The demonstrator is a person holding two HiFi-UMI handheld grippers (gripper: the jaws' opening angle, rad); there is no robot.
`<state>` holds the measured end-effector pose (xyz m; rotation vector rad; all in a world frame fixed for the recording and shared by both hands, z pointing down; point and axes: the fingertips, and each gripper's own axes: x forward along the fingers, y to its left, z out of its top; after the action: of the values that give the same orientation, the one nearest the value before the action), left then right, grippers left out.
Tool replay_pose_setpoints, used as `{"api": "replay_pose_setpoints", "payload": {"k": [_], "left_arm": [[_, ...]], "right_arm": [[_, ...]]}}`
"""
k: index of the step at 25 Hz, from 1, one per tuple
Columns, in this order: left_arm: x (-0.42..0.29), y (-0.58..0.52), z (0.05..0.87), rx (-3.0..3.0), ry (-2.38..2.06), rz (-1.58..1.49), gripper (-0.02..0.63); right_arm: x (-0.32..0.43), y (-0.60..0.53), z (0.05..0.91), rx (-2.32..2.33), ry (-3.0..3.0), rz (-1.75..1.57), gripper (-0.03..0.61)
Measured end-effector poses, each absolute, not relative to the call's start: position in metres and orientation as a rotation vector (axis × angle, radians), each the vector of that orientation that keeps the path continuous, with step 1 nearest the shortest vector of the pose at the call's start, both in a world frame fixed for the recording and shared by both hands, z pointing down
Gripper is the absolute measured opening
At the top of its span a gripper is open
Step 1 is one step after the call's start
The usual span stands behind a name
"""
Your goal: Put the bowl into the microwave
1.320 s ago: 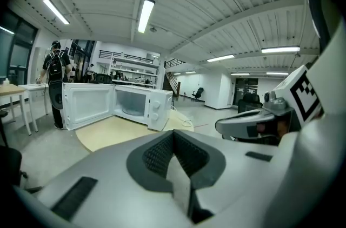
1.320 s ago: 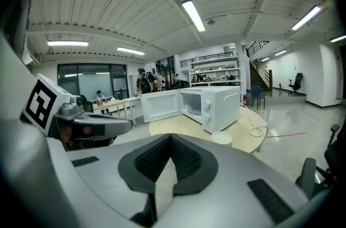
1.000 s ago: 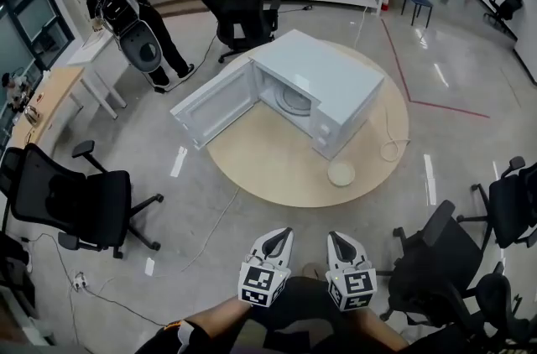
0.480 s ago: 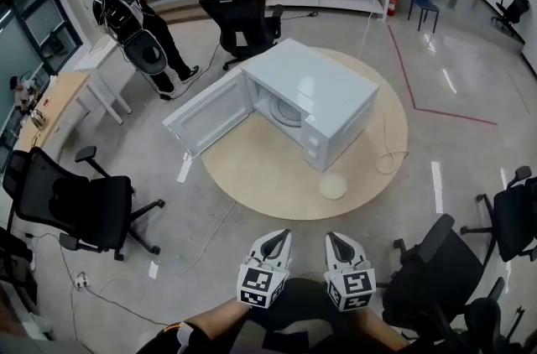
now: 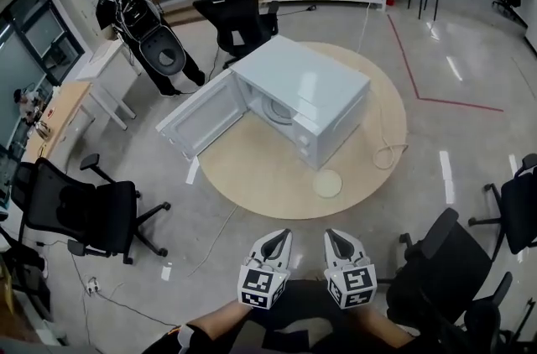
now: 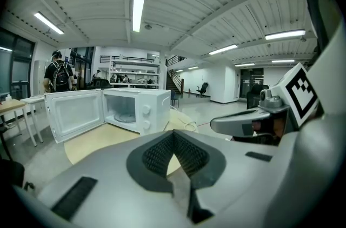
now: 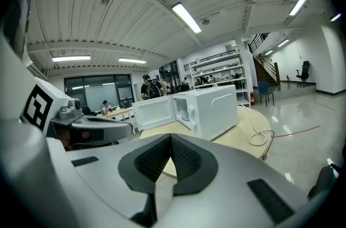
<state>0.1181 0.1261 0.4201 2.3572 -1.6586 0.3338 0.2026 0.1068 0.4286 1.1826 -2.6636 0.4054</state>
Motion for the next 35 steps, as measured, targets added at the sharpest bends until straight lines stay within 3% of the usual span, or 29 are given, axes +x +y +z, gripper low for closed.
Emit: {"api": "replay_pose_setpoints", "payload": {"k": [11, 35], "left_arm": [[0.109, 0.113, 0.43, 2.398, -1.557, 0.316, 0.046], [0.011, 0.069, 0.41, 2.513, -1.375, 0.232, 0.046]], "right_arm": [[0.193, 0.101, 0.436, 1.255, -2.583, 0.425, 0.015], [0.116, 0.072, 0.421, 1.517, -2.404, 0.429, 0.015]]}}
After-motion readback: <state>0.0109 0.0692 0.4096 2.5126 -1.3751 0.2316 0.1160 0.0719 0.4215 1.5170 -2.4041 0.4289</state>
